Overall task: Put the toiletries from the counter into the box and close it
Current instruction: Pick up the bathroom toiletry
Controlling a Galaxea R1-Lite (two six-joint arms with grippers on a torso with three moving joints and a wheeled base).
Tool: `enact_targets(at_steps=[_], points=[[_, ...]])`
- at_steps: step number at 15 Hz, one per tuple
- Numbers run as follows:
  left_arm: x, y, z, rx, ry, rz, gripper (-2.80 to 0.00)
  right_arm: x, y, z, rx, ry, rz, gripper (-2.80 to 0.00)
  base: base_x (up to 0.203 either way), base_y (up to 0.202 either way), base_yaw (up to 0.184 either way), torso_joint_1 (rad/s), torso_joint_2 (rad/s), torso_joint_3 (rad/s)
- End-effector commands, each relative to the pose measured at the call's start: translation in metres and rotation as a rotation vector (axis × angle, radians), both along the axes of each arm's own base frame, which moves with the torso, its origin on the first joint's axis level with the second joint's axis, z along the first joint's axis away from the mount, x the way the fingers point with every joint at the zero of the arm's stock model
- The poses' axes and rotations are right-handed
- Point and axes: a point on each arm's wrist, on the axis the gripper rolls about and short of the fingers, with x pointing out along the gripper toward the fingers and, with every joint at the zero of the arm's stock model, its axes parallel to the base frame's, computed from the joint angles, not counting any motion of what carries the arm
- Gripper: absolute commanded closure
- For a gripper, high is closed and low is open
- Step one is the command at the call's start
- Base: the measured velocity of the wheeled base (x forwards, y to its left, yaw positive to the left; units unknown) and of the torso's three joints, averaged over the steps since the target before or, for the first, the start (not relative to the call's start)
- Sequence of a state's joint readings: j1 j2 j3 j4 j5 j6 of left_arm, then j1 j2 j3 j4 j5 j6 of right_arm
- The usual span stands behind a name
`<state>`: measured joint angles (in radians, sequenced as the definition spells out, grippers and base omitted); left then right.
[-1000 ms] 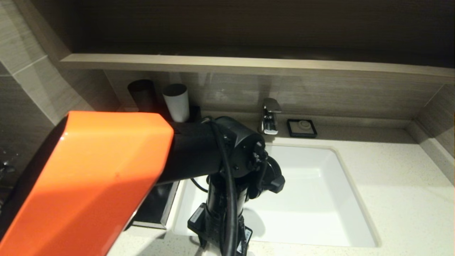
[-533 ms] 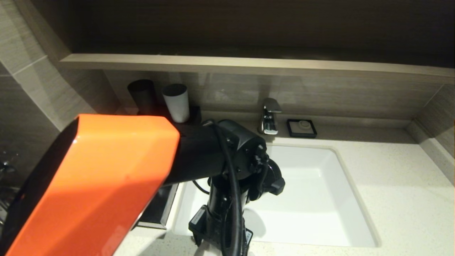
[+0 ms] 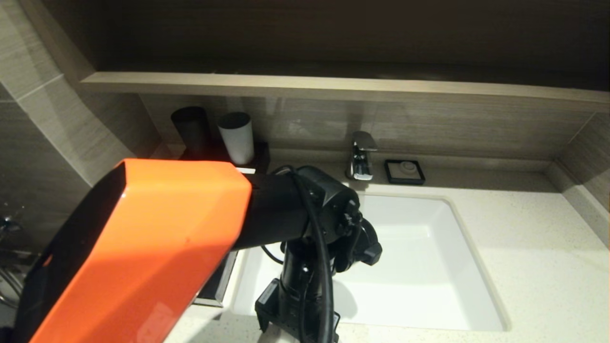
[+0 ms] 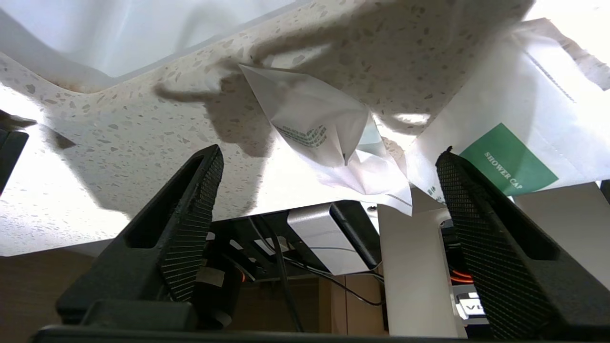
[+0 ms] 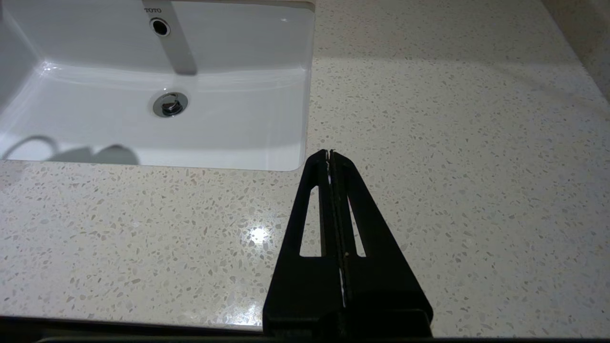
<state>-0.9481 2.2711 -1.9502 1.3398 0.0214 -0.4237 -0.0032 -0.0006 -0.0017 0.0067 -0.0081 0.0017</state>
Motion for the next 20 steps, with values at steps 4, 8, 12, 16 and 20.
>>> enact_targets(at_steps=[4, 8, 12, 16, 20], points=[[0.0004, -0.0005, -0.0042, 0.017, 0.011, 0.003, -2.8, -0.0001, 0.0, -0.0002, 0.0, 0.0, 0.001, 0.0, 0.0, 0.0, 0.0, 0.0, 0.0, 0.0], [0.002, 0.0002, -0.0054, 0.021, 0.014, 0.007, -2.8, -0.0001, 0.0, 0.0, 0.0, -0.001, 0.001, 0.0, 0.0, 0.0, 0.0, 0.0, 0.0, 0.0], [0.0018, 0.0004, -0.006, 0.022, 0.017, 0.008, 0.0, -0.0001, 0.0, 0.0, 0.0, -0.001, 0.001, 0.0, 0.0, 0.0, 0.0, 0.0, 0.0, 0.0], [0.002, 0.0002, -0.0071, 0.027, 0.019, 0.007, 0.0, -0.0001, 0.0, 0.0, 0.0, -0.001, 0.001, 0.0, 0.0, 0.0, 0.0, 0.0, 0.0, 0.0], [0.0015, 0.001, -0.0073, 0.034, 0.024, 0.007, 0.0, -0.0001, 0.0, -0.0002, 0.0, 0.0, 0.001, 0.0, 0.0, 0.0, 0.0, 0.0, 0.0, 0.0]])
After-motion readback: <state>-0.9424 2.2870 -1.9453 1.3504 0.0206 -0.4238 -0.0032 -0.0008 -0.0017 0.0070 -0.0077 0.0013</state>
